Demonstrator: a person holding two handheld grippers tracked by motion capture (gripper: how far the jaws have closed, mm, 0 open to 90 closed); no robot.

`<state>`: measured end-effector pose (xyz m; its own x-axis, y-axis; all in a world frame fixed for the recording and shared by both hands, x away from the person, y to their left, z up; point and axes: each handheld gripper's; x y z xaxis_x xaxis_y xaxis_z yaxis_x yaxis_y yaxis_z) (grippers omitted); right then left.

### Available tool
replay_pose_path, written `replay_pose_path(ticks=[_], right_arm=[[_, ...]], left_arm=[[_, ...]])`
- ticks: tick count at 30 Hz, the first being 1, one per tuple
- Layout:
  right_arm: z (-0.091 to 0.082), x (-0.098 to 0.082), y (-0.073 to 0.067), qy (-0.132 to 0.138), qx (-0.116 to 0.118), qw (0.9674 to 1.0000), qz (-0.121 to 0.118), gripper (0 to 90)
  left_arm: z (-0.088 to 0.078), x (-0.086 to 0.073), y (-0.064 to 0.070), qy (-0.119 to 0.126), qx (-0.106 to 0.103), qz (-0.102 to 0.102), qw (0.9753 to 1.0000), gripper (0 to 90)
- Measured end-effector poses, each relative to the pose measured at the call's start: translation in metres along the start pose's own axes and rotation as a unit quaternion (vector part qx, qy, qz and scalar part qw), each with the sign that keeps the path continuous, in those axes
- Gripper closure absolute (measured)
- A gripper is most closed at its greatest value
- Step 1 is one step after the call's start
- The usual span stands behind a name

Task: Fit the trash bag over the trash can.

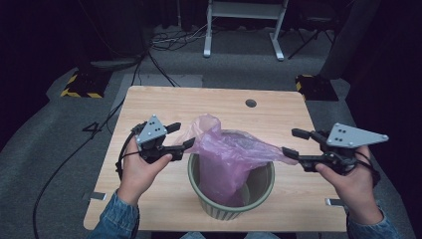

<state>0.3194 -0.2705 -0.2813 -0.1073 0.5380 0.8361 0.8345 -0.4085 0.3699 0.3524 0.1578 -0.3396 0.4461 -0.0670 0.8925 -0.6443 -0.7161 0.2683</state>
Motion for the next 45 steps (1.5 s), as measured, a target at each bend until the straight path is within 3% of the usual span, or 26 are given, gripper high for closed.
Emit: replay_pose_path(ticks=[6, 8, 10, 13, 15, 17, 18, 22, 26, 28, 30, 34, 36, 39, 45], right_arm=[[0.033, -0.01, -0.007, -0.042, 0.034, 0.9985, -0.001, 36.4], [0.041, -0.013, -0.009, -0.05, 0.052, 0.9974, 0.001, 46.6], [0.047, -0.014, -0.011, -0.055, 0.078, 0.9954, 0.004, 58.9], [0.048, -0.012, -0.013, -0.076, 0.064, 0.9949, -0.019, 76.3], [0.044, -0.011, -0.012, -0.071, 0.069, 0.9949, -0.018, 88.7], [0.04, -0.012, -0.012, -0.068, 0.072, 0.995, -0.015, 90.0], [0.039, -0.012, -0.013, -0.069, 0.068, 0.9952, -0.019, 90.0], [0.028, -0.016, -0.014, -0.064, 0.054, 0.9964, -0.017, 90.0], [0.013, -0.024, -0.012, -0.062, 0.04, 0.9972, -0.011, 90.0], [0.007, -0.028, -0.011, -0.06, 0.037, 0.9975, -0.007, 90.0], [0.004, -0.03, -0.01, -0.058, 0.032, 0.9978, -0.007, 90.0], [0.004, -0.027, -0.011, -0.05, 0.039, 0.9979, -0.013, 86.4], [0.007, -0.024, -0.012, -0.048, 0.041, 0.9978, -0.022, 84.8], [0.014, -0.019, -0.013, -0.047, 0.045, 0.9974, -0.033, 83.4], [0.024, -0.013, -0.015, -0.048, 0.055, 0.996, -0.052, 81.2]], left_arm=[[0.012, -0.005, -0.009, -0.009, -0.012, -0.02, 0.9997, 33.4], [0.013, -0.005, -0.01, -0.009, -0.022, -0.024, 0.9994, 35.4], [0.014, -0.004, -0.01, -0.013, -0.033, -0.021, 0.9992, 43.4], [0.012, -0.004, -0.007, -0.023, -0.047, -0.008, 0.9986, 62.5], [0.009, -0.005, -0.006, -0.024, -0.045, 0.003, 0.9987, 76.4], [0.005, -0.006, -0.004, -0.02, -0.041, 0.013, 0.9989, 88.8], [0.002, -0.006, -0.003, -0.016, -0.036, 0.017, 0.9991, 90.0], [-0.012, -0.008, 0.0, -0.002, -0.016, 0.03, 0.9994, 90.0], [-0.026, -0.011, -0.002, -0.004, 0.018, 0.041, 0.999, 90.0], [-0.028, -0.013, -0.004, 0.001, 0.012, 0.029, 0.9995, 90.0], [-0.028, -0.014, -0.005, 0.005, 0.015, 0.031, 0.9994, 90.0], [-0.025, -0.012, -0.002, 0.017, -0.015, 0.027, 0.9994, 90.0], [-0.022, -0.009, 0.002, 0.032, -0.011, 0.024, 0.9991, 64.4], [-0.013, -0.001, 0.005, 0.036, -0.02, 0.012, 0.9991, 42.6], [0.012, 0.005, 0.003, 0.004, -0.03, 0.002, 0.9995, 34.9]])
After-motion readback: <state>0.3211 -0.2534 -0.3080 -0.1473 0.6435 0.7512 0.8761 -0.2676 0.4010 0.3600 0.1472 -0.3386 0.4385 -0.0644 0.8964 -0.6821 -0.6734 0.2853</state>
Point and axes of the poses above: each handheld gripper's, and its own axes: z roughly forward along the jaws, x roughly out of its top, y roughly to its right, and after that the axes turned 15 degrees about -z, right-handed
